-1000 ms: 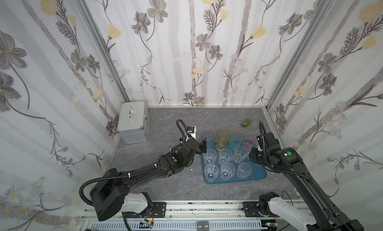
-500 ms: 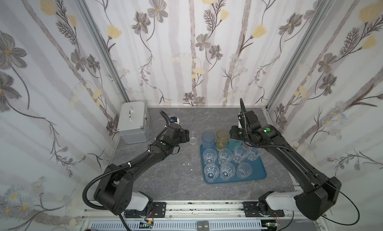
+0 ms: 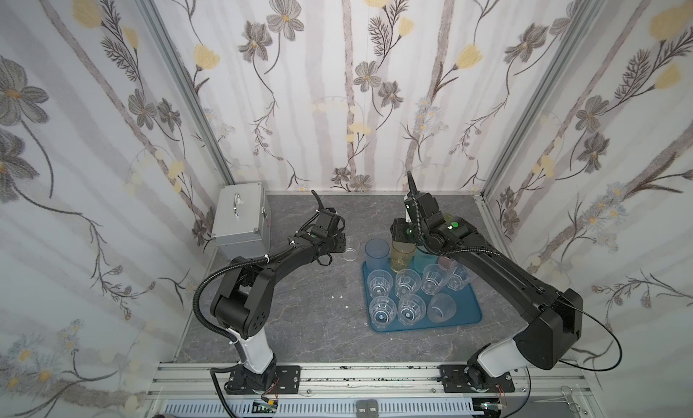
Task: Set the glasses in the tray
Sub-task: 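Raise the right gripper away while the left gripper grasps the clear cup, then bring the clear cup to the right gripper while it closes to take it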
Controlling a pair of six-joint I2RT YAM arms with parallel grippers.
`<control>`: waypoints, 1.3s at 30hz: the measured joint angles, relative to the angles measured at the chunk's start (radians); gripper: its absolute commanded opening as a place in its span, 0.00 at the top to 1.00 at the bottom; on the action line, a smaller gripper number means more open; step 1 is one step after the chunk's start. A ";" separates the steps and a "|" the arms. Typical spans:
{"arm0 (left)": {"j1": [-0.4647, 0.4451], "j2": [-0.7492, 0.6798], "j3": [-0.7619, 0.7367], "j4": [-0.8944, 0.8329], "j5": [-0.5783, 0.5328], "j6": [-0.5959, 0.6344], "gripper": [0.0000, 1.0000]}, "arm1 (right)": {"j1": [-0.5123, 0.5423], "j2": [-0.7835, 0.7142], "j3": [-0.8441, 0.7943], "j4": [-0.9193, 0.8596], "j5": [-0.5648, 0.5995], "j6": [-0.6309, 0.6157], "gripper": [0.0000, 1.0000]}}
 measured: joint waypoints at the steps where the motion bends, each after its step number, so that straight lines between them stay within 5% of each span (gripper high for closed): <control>1: 0.000 0.013 0.009 -0.005 -0.002 0.003 0.62 | 0.000 0.000 -0.008 -0.001 0.001 0.000 0.52; 8: -0.004 0.083 0.071 -0.024 -0.015 0.019 0.73 | 0.002 -0.003 -0.035 0.002 0.005 0.000 0.52; 16: -0.032 0.115 0.084 -0.035 -0.026 0.029 1.00 | 0.015 -0.002 -0.042 0.012 0.005 0.000 0.54; 24: -0.031 -0.053 0.001 -0.043 -0.100 0.001 1.00 | 0.056 -0.016 -0.034 0.024 0.029 0.000 0.55; 39: -0.050 -0.501 -0.238 0.004 -0.117 -0.253 1.00 | 0.367 0.094 0.199 0.074 0.261 -0.087 0.52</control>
